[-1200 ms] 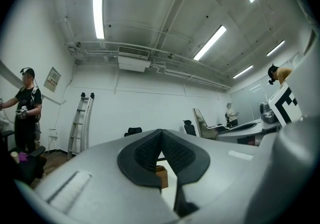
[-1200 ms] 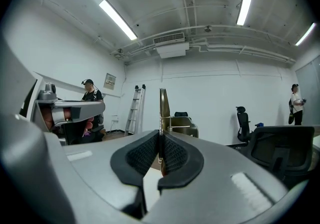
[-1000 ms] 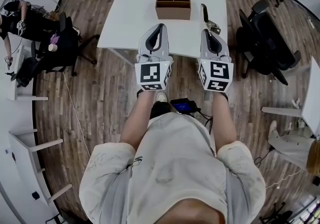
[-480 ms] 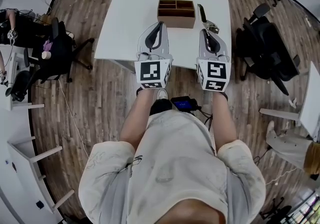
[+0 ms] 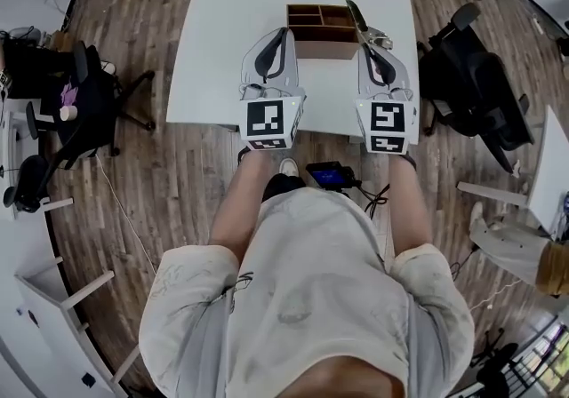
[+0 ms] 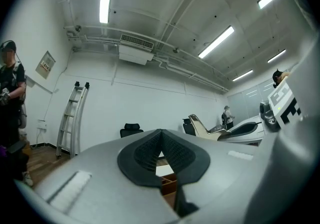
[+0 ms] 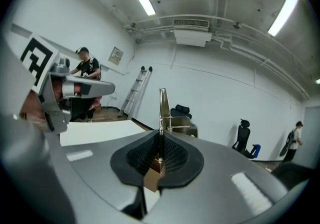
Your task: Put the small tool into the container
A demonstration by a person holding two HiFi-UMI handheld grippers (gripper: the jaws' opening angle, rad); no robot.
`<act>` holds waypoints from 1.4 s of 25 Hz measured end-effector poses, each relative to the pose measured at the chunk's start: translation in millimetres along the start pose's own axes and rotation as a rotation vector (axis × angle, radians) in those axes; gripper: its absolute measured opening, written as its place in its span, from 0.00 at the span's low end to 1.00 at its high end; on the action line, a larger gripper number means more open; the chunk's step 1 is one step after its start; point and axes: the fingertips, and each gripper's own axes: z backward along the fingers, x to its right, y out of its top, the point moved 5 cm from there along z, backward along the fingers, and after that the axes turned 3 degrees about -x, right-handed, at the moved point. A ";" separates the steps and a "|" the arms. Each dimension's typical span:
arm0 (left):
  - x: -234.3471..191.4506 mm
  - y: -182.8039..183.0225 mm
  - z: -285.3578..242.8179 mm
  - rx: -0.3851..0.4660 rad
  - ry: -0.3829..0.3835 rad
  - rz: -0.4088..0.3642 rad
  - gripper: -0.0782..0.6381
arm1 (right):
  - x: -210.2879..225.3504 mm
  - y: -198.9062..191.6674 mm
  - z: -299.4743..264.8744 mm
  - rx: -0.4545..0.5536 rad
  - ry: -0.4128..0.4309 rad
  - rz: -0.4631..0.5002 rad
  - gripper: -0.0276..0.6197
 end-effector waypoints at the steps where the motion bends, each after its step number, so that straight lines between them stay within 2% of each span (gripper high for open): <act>1: -7.5 -0.4 -10.2 -0.003 -0.002 0.001 0.12 | 2.9 2.7 -12.3 -0.012 0.007 0.036 0.05; 6: -53.2 -8.3 -29.5 -0.009 -0.014 -0.010 0.12 | -10.8 13.4 -61.8 -0.069 0.062 0.218 0.05; 9: -75.1 -19.3 -47.9 -0.019 0.003 -0.017 0.12 | -14.8 11.6 -99.4 -0.118 0.136 0.353 0.05; 14: -43.4 -34.3 -87.2 -0.051 0.050 -0.008 0.12 | 20.6 -23.9 -128.2 -0.225 0.314 0.572 0.05; 19: -34.6 -38.3 -84.7 -0.058 0.089 0.002 0.12 | 14.4 -49.2 -141.2 -0.323 0.419 0.729 0.06; 26: -37.3 -40.0 -86.2 -0.060 0.131 0.000 0.12 | 3.3 -66.1 -169.3 -0.380 0.481 0.854 0.06; 31: -56.0 -46.3 -70.8 -0.062 0.148 0.004 0.12 | -19.4 -72.4 -182.9 -0.412 0.496 0.893 0.06; 35: -52.4 -50.3 -65.7 -0.064 0.157 0.004 0.12 | -20.1 -85.3 -186.5 -0.441 0.507 0.900 0.06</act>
